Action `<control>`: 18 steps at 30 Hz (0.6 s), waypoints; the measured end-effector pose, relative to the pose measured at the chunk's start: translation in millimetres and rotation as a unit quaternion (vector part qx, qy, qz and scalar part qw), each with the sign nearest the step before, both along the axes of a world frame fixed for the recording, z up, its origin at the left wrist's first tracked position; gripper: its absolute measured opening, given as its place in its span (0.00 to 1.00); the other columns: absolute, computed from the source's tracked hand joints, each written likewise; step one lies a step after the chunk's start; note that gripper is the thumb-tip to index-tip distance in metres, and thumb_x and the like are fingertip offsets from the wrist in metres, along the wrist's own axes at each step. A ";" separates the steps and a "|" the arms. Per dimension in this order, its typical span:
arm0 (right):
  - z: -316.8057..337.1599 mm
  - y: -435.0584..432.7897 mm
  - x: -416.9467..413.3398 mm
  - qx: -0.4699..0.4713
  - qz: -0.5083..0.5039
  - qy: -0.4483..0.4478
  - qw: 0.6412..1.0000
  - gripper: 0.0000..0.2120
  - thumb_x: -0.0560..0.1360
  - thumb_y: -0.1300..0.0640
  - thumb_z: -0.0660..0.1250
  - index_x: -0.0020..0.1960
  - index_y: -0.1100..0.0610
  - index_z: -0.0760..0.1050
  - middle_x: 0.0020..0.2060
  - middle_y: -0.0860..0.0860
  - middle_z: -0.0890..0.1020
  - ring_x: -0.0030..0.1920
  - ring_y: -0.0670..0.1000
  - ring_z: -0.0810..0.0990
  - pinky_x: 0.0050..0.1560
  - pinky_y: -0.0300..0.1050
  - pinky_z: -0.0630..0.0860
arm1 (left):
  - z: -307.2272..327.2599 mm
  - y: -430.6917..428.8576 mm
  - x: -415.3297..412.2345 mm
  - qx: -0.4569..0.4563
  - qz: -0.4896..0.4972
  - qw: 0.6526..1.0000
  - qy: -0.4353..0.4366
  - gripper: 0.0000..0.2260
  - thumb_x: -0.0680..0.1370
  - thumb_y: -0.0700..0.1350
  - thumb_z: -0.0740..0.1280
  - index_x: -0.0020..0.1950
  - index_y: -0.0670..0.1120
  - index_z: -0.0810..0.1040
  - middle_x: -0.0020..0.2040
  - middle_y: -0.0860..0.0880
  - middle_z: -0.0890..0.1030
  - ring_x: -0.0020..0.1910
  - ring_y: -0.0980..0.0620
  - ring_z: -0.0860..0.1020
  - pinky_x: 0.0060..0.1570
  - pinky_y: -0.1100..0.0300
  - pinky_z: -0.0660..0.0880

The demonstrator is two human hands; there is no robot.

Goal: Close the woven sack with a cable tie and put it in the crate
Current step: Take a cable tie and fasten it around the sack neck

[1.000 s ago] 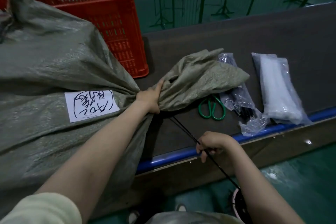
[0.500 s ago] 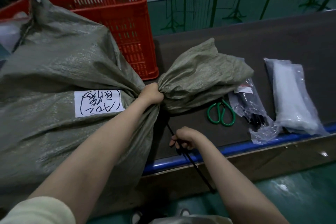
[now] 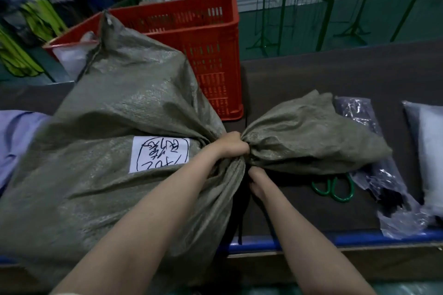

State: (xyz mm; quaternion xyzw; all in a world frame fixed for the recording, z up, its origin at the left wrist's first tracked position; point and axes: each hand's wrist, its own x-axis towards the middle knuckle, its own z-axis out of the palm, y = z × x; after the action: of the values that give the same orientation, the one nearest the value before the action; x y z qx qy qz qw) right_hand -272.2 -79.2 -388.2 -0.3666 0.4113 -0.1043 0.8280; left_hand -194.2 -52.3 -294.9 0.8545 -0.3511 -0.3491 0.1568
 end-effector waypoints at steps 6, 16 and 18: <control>-4.6 -4.2 0.6 0.025 0.012 -0.045 0.999 0.17 0.80 0.62 0.54 0.68 0.62 0.68 0.59 0.57 0.75 0.51 0.56 0.78 0.50 0.42 0.75 | -1.7 -0.8 5.5 0.032 0.054 0.997 0.044 0.36 0.66 0.44 0.67 0.71 0.39 0.60 0.65 0.40 0.72 0.62 0.42 0.73 0.52 0.57 0.72; -0.9 -4.9 -12.9 -0.125 0.058 0.046 0.989 0.14 0.79 0.55 0.59 0.61 0.57 0.73 0.51 0.54 0.81 0.48 0.53 0.80 0.35 0.36 0.76 | 9.3 0.9 18.9 -0.011 0.086 0.973 0.213 0.29 0.66 0.49 0.75 0.63 0.39 0.71 0.52 0.44 0.79 0.51 0.48 0.80 0.55 0.55 0.76; 1.3 -1.0 -23.3 -0.151 0.098 0.084 0.980 0.09 0.79 0.56 0.57 0.49 0.55 0.75 0.36 0.51 0.78 0.30 0.46 0.75 0.21 0.31 0.66 | 19.8 2.9 20.9 0.016 0.056 0.968 0.246 0.25 0.67 0.52 0.74 0.60 0.43 0.75 0.55 0.45 0.80 0.55 0.48 0.79 0.60 0.54 0.74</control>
State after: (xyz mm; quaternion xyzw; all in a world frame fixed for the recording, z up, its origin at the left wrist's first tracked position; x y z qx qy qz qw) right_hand -295.5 -80.2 -386.9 -0.5329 0.4215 -0.0522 0.7318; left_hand -173.3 -49.4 -275.1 0.7633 -0.2475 -0.5446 0.2439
